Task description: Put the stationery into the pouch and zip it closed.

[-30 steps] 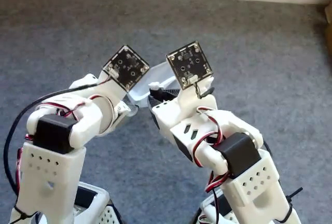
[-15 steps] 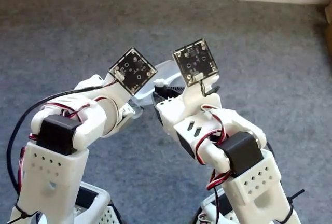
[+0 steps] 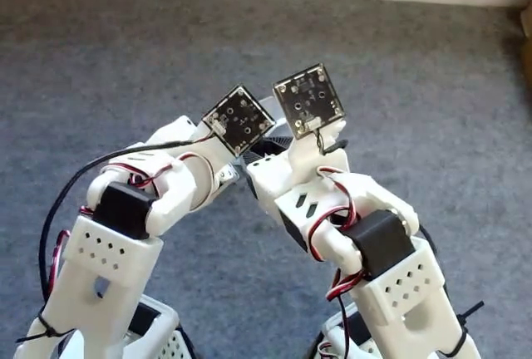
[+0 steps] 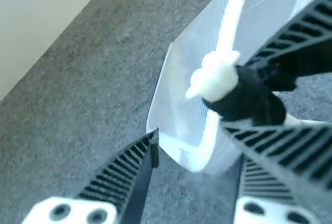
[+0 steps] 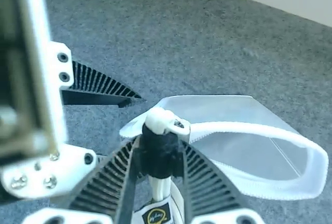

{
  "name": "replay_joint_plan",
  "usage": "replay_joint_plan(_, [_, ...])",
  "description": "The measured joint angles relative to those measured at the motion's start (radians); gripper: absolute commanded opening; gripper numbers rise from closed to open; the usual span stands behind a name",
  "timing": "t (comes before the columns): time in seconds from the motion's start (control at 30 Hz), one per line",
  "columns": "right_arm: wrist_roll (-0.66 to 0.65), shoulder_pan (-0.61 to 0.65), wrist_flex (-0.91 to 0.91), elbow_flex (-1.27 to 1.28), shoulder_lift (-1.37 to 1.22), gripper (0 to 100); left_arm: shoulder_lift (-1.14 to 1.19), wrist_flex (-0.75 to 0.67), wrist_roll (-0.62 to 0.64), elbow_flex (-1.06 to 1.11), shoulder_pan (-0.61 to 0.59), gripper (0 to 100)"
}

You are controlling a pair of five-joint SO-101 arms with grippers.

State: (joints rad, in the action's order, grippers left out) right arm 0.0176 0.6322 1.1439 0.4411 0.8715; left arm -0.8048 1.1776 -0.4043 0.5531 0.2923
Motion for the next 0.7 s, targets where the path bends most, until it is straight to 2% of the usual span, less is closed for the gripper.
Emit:
replay_joint_plan(0.2, [0.000,-0.049,-0.002,0.002,0.000,0.5,0.000,-0.005,0.000,0.015,0.009,10])
replay_joint_plan(0.4, [0.000,-0.110,-0.002,0.002,0.000,0.5,-0.002,-0.081,-0.002,0.087,0.011,1])
replay_joint_plan(0.6, [0.000,-0.129,-0.002,0.002,-0.002,0.5,-0.003,-0.121,-0.002,0.103,0.012,1])
replay_joint_plan(0.7, [0.046,-0.169,-0.032,0.002,-0.002,0.5,-0.005,-0.127,0.034,0.117,0.014,1])
